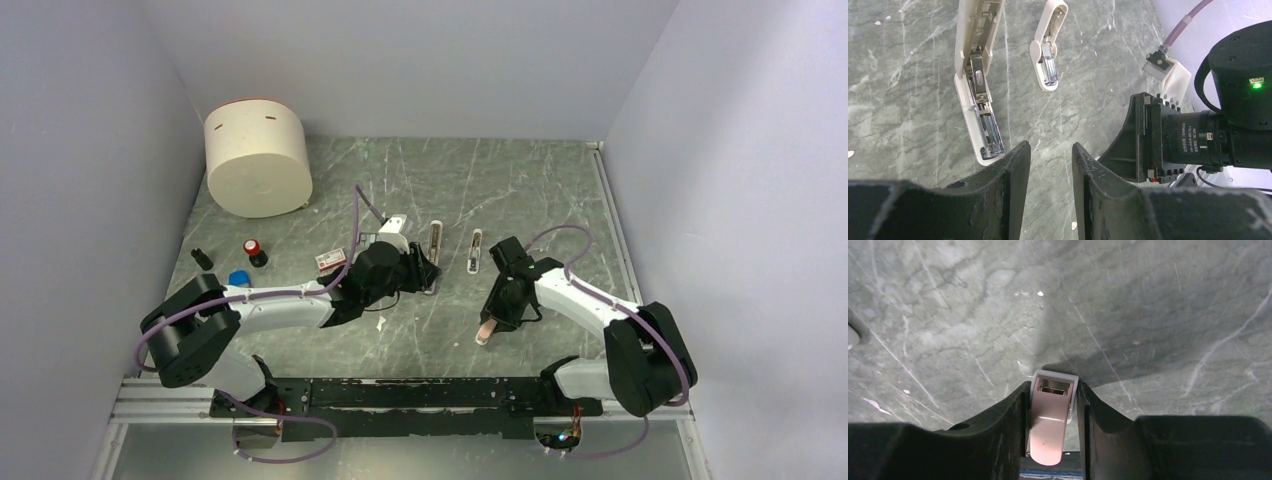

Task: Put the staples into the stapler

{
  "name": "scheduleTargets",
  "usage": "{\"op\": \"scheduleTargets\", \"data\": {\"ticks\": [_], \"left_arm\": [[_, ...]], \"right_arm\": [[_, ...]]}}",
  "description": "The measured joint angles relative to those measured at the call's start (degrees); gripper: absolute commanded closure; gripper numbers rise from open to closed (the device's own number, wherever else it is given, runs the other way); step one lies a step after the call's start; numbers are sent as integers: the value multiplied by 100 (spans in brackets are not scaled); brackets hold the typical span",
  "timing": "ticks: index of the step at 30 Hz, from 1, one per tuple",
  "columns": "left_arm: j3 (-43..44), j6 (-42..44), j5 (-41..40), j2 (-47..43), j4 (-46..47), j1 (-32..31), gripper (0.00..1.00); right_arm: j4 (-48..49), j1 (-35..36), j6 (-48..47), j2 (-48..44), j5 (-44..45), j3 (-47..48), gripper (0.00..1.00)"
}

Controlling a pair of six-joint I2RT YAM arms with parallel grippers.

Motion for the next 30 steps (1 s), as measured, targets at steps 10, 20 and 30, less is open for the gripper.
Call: {"op": "scheduleTargets", "data": {"ticks": [10, 20, 30], "left_arm": [[0, 0, 4, 35, 0, 0, 61], [4, -48, 4, 76, -22, 0, 60], [162, -155, 28, 260, -85, 0, 57]], "right_arm": [[557, 52, -684, 496, 264, 529, 63], [774, 186, -1106, 774, 387, 691, 22], [337, 686, -898, 319, 470, 629, 29]]}}
